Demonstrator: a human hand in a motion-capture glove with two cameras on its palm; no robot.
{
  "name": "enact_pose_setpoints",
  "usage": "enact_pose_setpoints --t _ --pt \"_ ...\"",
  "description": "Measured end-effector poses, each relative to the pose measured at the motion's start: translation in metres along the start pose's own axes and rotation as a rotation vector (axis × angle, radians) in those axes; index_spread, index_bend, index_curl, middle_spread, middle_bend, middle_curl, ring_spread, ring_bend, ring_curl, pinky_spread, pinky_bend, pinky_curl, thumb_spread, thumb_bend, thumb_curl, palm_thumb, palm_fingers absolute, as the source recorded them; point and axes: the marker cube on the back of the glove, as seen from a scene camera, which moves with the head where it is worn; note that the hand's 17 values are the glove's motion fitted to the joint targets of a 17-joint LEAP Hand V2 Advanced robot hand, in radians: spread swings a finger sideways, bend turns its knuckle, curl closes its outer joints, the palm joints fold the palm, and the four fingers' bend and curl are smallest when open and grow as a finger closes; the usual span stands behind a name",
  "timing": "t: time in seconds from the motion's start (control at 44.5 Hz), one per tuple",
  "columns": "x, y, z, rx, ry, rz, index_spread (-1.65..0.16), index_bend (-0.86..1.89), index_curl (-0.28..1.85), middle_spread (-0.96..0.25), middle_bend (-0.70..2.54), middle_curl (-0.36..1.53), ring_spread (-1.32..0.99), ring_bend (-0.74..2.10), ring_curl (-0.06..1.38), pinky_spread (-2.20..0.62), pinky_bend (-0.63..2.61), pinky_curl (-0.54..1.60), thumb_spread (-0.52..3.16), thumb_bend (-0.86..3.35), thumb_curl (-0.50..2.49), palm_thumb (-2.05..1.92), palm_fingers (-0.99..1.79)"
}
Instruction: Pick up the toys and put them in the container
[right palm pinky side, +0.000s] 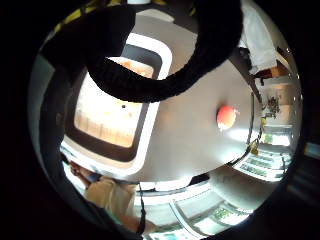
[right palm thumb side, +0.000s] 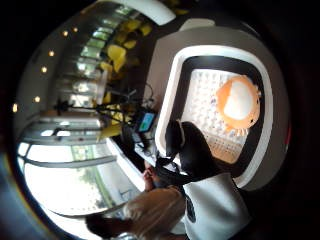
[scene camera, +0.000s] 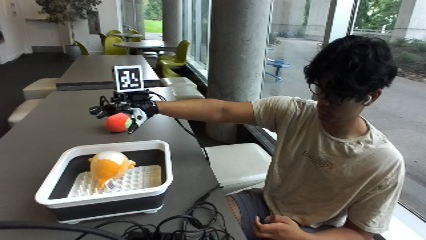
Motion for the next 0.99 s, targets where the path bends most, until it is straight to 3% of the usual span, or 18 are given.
enact_pose_setpoints --t 0.09,0.337,0.607,0.72,0.899,0.989 --pt "0.002 0.002 0.004 -0.013 0.013 0.073 -0.30 0.15 0.28 -0.02 0.14 0.25 -0.02 0.19 0.37 0.01 1.04 0.35 1.31 -0.01 0.35 0.18 -0.12" --pt "0.068 0.011 0.011 0.045 0.023 0.082 -0.29 0.15 0.28 -0.03 0.13 0.24 -0.02 0.19 0.37 0.01 1.03 0.35 1.32 -0.03 0.33 0.15 -0.14" --pt "0.200 0.075 0.041 0.023 0.148 0.342 -0.29 0.17 0.31 -0.03 0.12 0.23 -0.03 0.16 0.35 0.00 1.00 0.35 1.36 -0.02 0.31 0.06 -0.16" --pt "0.239 0.099 0.042 0.027 0.157 0.319 -0.29 0.17 0.31 -0.04 0.13 0.23 -0.03 0.16 0.33 -0.01 0.99 0.35 1.37 -0.02 0.31 0.05 -0.16" --pt "0.284 0.138 0.034 0.031 0.241 0.484 -0.29 0.16 0.32 -0.04 0.12 0.22 -0.03 0.16 0.31 -0.01 0.99 0.35 1.38 -0.01 0.30 0.04 -0.16" --pt "0.290 0.142 0.035 0.047 0.197 0.429 -0.29 0.17 0.33 -0.04 0.12 0.21 -0.03 0.16 0.30 -0.01 0.98 0.35 1.39 -0.01 0.30 0.04 -0.16"
